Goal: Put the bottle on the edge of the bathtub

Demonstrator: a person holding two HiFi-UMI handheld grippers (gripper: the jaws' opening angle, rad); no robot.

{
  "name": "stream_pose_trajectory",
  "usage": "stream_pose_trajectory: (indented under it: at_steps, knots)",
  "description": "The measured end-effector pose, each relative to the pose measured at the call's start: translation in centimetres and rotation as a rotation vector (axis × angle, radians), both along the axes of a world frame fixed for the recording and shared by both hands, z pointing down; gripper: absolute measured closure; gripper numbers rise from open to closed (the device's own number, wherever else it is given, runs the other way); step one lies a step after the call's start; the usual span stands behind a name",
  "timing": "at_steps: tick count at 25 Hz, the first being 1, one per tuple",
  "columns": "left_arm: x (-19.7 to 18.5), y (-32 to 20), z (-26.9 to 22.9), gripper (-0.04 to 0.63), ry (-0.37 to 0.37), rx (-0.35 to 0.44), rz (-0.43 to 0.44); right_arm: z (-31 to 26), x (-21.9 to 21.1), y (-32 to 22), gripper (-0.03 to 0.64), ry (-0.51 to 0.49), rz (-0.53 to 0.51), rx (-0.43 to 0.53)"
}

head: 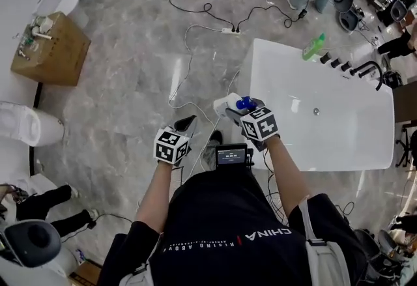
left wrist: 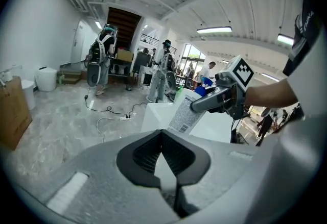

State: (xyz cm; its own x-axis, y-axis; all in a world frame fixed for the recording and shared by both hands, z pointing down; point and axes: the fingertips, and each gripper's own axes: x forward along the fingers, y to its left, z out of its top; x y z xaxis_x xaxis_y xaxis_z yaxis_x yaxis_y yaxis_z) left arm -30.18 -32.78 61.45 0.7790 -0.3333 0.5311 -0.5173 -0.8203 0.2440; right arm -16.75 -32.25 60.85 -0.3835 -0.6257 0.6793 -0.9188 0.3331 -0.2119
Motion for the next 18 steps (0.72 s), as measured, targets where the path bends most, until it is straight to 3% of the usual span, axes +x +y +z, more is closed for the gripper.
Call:
stream_pose_trajectory:
  at_steps: [10,18]
  knots:
    - [9.9,-10.4,-1.9,0.586,-0.005,0.016,0.162,-0.1,9.0,-8.1,0.344,-0.025,0.149,0.003]
    - [14.7,-14.0,-1.4,0.586,0.005,-0.020,0.240,-0.2,13.7,-9.7,0.344,-0.014,0.249,-0.014]
